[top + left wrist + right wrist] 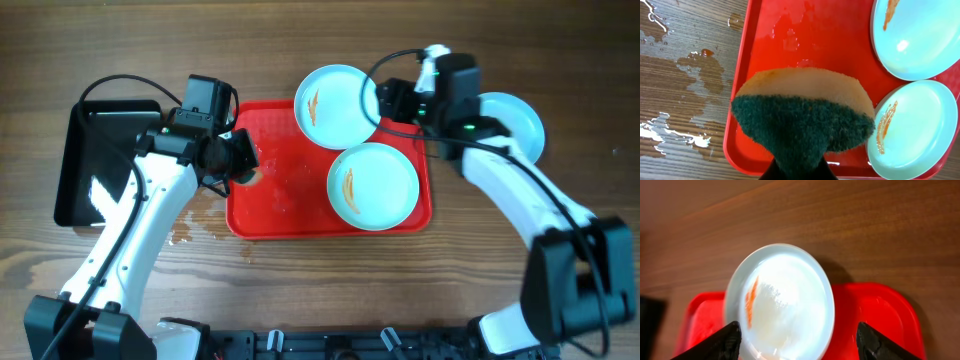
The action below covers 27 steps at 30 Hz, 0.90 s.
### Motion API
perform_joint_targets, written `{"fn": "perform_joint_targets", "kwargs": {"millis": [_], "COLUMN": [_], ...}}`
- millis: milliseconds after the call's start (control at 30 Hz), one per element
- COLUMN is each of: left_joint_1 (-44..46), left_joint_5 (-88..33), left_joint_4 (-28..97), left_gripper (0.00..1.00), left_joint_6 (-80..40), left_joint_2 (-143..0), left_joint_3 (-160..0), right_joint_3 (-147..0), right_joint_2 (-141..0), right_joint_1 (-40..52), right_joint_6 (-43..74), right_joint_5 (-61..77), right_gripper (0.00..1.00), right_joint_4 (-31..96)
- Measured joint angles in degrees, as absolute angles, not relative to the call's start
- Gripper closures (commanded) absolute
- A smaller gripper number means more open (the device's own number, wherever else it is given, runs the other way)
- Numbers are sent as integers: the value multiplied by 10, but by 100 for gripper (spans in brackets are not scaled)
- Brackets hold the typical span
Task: Clean dirty plates on tray and stack at the side
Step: 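Move the right gripper back over the top white plate on the tray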
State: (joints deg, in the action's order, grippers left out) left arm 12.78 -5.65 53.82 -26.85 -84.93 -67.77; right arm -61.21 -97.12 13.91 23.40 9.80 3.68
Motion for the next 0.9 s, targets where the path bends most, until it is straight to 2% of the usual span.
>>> {"fn": "perform_joint_targets", "kwargs": {"millis": [167,400,533,667,900], "left_joint_1": [128,128,128,128,128], "left_joint_5": [-57,-57,-57,-57,-57], "left_joint_4": [540,536,532,531,531], "left_gripper": [95,94,93,93,93], "left_joint_6": [-269,-268,-269,-269,-269], "left_joint_2": [-849,-849,-849,-849,-849], "left_joint_3": [-678,-678,-678,-678,-678], "right_joint_3": [-612,-612,-631,-706,-799], "right_joint_2": [-1054,-1117,-1134,-1134,-1134], "right_joint_1": [166,166,166,166,166], "right_joint_6": [224,224,229,232,231], "right_joint_5": [30,13,20,29,51], "right_gripper": [22,23,24,25,23], "right_joint_4": [-17,-45,5,99,190]}}
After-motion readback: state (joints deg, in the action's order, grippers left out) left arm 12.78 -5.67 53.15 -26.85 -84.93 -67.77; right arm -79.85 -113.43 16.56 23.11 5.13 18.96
